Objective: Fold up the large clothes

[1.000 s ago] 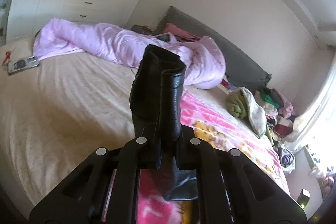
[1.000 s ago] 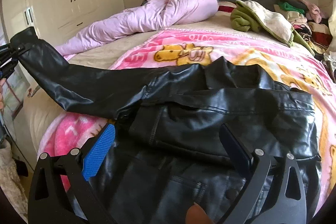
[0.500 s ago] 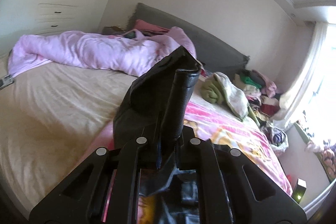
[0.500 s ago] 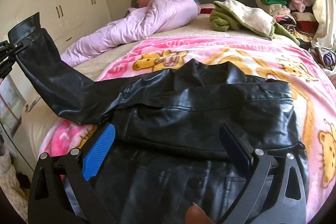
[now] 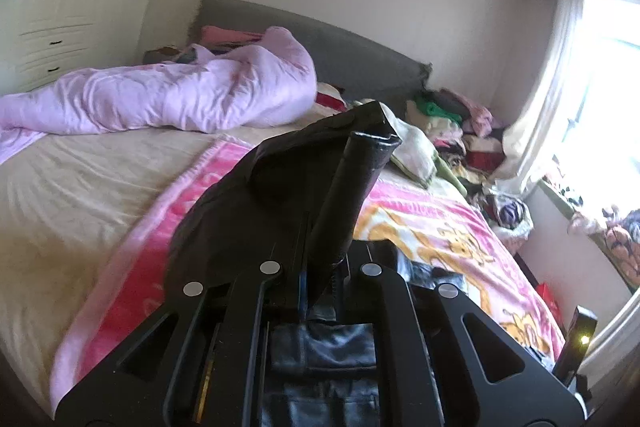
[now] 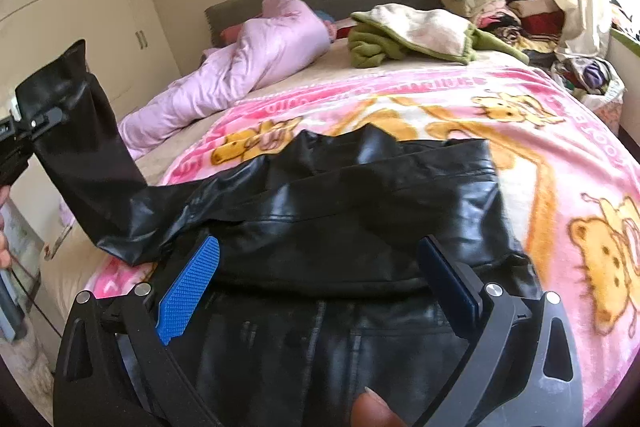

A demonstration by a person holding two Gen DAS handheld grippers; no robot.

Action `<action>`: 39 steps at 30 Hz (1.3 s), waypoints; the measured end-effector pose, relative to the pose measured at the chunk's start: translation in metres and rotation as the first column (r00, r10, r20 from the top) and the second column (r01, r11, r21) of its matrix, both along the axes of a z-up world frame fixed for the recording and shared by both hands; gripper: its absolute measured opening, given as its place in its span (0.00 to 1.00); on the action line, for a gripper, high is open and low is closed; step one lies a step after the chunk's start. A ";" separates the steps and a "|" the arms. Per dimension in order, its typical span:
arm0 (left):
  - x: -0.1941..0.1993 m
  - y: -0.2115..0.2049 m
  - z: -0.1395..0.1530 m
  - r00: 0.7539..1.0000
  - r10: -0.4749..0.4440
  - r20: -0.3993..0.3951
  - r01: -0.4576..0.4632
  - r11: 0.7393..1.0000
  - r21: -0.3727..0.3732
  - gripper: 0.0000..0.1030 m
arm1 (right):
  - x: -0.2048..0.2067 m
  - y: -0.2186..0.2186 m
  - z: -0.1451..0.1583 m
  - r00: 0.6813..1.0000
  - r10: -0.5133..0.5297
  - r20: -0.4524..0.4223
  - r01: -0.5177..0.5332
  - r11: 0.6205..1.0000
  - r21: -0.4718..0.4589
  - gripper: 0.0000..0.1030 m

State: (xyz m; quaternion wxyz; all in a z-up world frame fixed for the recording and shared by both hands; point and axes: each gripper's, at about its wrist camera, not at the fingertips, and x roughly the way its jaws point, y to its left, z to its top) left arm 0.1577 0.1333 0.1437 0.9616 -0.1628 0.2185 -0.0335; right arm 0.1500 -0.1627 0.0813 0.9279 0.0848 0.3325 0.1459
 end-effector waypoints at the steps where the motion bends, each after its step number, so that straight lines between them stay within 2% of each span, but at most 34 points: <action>1: 0.002 -0.007 -0.002 1.000 -0.014 -0.005 0.014 1.000 0.005 0.03 | -0.001 -0.004 0.000 1.000 -0.008 0.002 0.008 1.000 0.004 0.96; 8: 0.019 -0.049 -0.020 0.993 -0.105 -0.050 0.106 0.994 0.028 0.03 | -0.006 -0.044 -0.003 0.995 -0.103 -0.002 0.103 0.993 0.062 0.96; 14: 0.031 -0.089 -0.049 0.971 -0.209 -0.115 0.217 0.974 0.066 0.03 | -0.004 -0.076 -0.013 0.982 -0.184 -0.050 0.190 0.972 0.141 0.96; 21: 0.038 -0.139 -0.094 0.928 -0.305 -0.213 0.338 0.930 0.145 0.03 | 0.000 -0.094 -0.022 0.969 -0.225 -0.098 0.240 0.953 0.182 0.96; 25: 0.040 -0.167 -0.124 0.896 -0.332 -0.296 0.399 0.893 0.208 0.04 | 0.004 -0.098 -0.023 0.967 -0.227 -0.112 0.246 0.950 0.191 0.96; 32: 0.039 -0.191 -0.163 0.858 -0.318 -0.403 0.458 0.828 0.323 0.09 | 0.024 -0.086 -0.044 0.969 -0.110 -0.223 0.166 0.953 0.252 0.96; 33: 0.038 -0.193 -0.167 0.851 -0.319 -0.418 0.469 0.819 0.330 0.29 | 0.028 -0.082 -0.048 0.966 -0.090 -0.241 0.154 0.954 0.258 0.96; 35: 0.034 -0.197 -0.173 0.834 -0.338 -0.435 0.493 0.812 0.314 0.88 | 0.038 -0.073 -0.058 0.956 -0.046 -0.289 0.129 0.953 0.275 0.96; 36: 0.030 -0.198 -0.173 0.833 -0.356 -0.424 0.502 0.809 0.307 0.86 | 0.041 -0.070 -0.060 0.953 -0.031 -0.303 0.122 0.951 0.286 0.96; 37: 0.025 -0.201 -0.174 0.824 -0.373 -0.425 0.520 0.796 0.311 0.86 | 0.046 -0.065 -0.065 0.946 -0.011 -0.325 0.113 0.948 0.297 0.96; 39: 0.018 -0.205 -0.176 0.824 -0.369 -0.430 0.528 0.775 0.347 0.87 | 0.052 -0.060 -0.070 0.938 0.009 -0.347 0.105 0.945 0.310 0.96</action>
